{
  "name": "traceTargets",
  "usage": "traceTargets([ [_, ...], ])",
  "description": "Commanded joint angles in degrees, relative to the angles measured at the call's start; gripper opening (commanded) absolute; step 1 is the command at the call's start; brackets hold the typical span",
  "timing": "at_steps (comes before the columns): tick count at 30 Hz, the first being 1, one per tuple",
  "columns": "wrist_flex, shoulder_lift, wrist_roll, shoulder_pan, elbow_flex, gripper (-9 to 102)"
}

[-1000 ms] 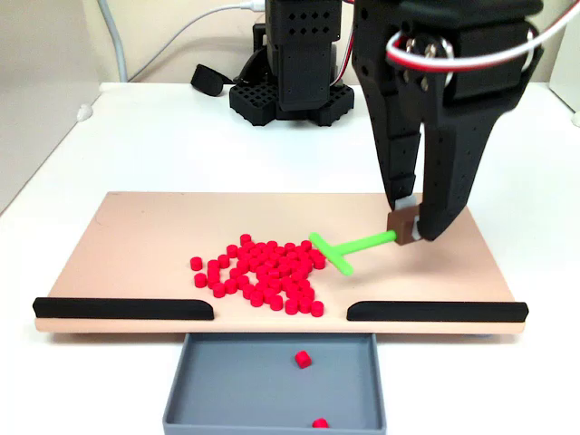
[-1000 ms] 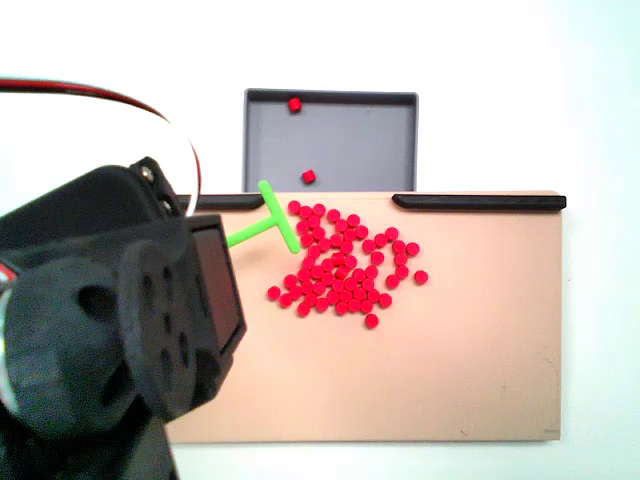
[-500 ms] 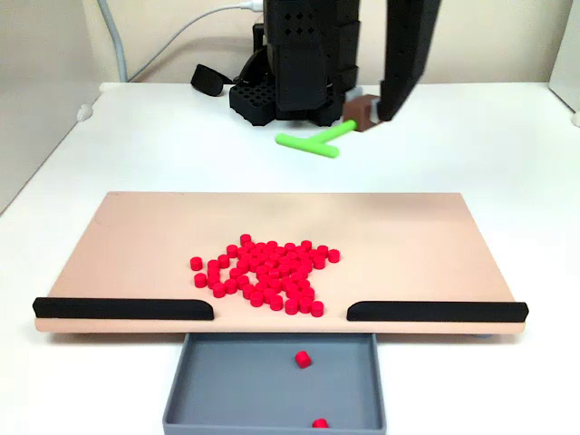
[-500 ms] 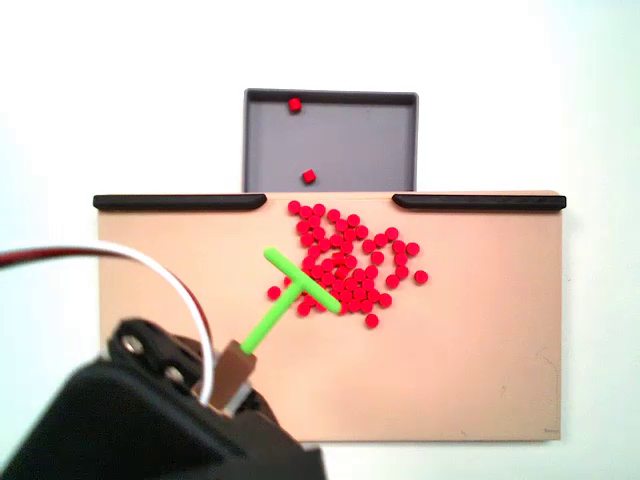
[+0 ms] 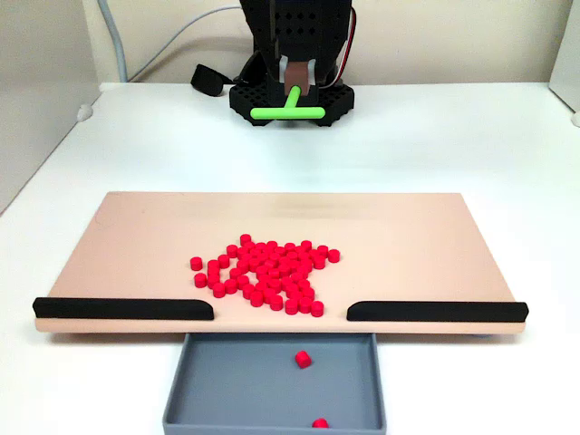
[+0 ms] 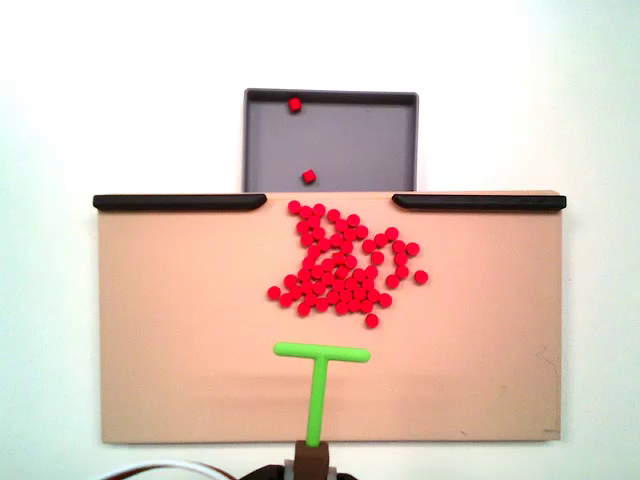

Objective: Push granules from left to the grey container

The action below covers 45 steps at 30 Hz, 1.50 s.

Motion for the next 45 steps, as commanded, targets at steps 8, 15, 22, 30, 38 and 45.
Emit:
traceTargets([
  [8,-2.2,0.26,-3.08,0.79,-1.23,0],
  [15,-2.2,-0.53,-3.43,1.58,-1.23,0],
  [22,-2.2,-0.35,-2.64,2.2,-1.23,0],
  [30,-2.2,-0.26,-1.49,1.67,-1.05,0],
  [38,-2.2,-1.23,-2.2,1.23,-1.14,0],
  [45,-2.2,-0.88,-1.76,1.23,-1.23,0],
])
